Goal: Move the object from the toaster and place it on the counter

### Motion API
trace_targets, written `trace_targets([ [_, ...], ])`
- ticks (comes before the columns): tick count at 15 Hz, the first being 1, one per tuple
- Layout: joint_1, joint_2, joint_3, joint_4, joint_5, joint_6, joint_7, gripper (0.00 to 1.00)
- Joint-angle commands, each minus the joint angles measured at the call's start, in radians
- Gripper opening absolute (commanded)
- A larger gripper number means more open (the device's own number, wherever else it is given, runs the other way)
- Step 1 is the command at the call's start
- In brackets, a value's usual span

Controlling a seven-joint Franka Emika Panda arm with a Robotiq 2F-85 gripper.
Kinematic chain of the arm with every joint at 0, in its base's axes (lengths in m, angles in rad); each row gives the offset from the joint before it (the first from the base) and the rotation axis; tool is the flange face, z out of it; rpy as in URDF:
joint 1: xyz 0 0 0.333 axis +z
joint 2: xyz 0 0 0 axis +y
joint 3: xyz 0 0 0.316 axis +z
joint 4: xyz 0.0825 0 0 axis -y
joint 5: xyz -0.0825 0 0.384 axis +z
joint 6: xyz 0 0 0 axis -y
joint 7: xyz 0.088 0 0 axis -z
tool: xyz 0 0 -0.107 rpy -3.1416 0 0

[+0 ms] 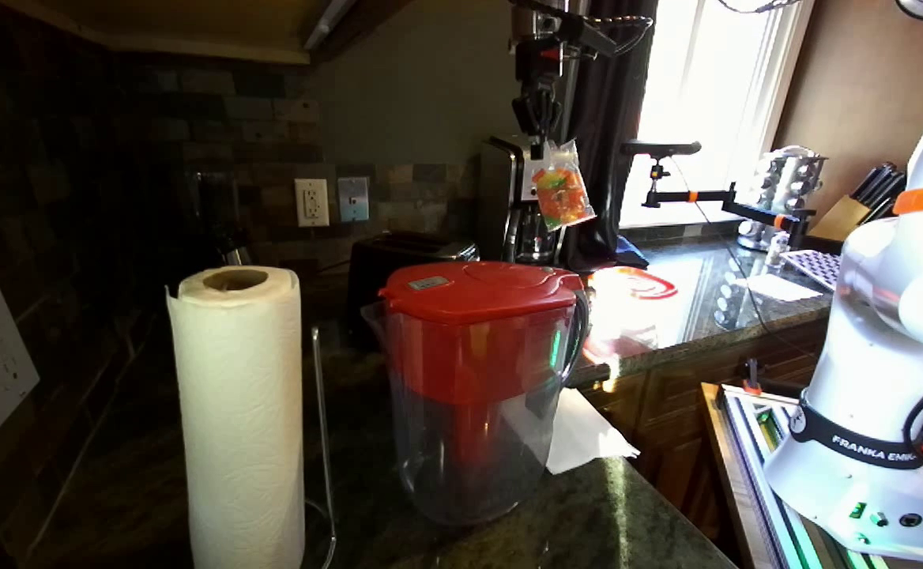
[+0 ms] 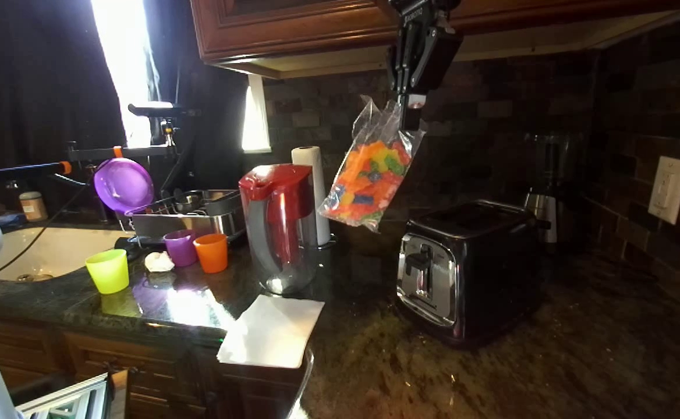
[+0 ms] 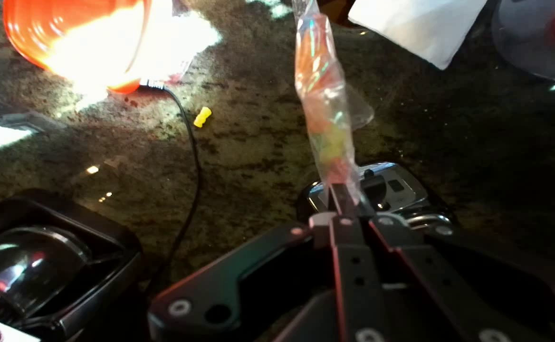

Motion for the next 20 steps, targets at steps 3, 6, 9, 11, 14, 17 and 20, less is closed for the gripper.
trace_targets([
  [3,-0.037,-0.036,-0.043,-0.137,0.002,0.052,-0.001,0.0],
  [6,-0.058,-0.015,-0.064,-0.193,0.001,0.081,0.008,0.0],
  [9,-0.074,0.005,-0.083,-0.247,0.013,0.151,-0.008,0.0],
  [11,-0.081,0.017,-0.089,-0.289,-0.002,0.235,0.008,0.0],
  [14,-0.092,0.058,-0.1,-0.32,0.02,0.306,0.002,0.0],
  [17,-0.095,0.095,-0.102,-0.345,0.051,0.364,-0.002,0.0],
  [20,-0.095,0.133,-0.098,-0.357,0.062,0.399,0.005,0.0],
])
